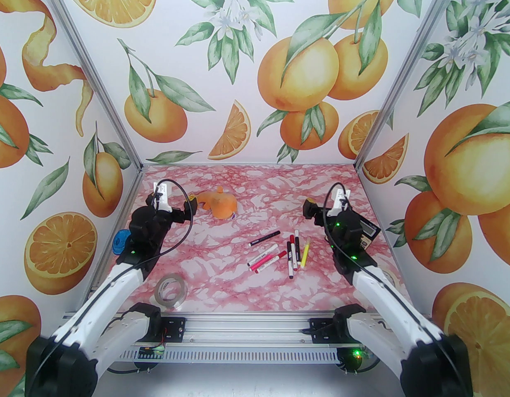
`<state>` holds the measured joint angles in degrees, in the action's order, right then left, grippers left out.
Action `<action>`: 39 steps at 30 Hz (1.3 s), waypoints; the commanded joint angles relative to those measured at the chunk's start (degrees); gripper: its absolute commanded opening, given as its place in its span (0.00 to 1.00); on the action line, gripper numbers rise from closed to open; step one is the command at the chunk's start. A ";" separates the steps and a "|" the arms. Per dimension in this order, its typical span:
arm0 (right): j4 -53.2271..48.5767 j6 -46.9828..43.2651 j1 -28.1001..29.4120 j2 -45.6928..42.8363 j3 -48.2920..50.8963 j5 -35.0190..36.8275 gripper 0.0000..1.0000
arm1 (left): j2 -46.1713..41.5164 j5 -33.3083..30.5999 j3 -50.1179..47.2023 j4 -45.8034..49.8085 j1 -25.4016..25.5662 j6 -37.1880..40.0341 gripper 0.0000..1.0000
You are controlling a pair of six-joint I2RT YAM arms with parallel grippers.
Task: Open the pen caps
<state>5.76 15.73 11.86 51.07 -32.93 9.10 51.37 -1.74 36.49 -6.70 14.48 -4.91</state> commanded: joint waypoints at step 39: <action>-33.31 18.91 0.27 -21.28 7.54 -18.66 1.00 | 49.82 11.69 39.04 35.50 31.90 3.28 0.94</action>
<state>-26.70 34.70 11.97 30.17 -25.04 -6.20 98.28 9.98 71.24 24.58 45.34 -4.91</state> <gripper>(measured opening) 0.997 0.951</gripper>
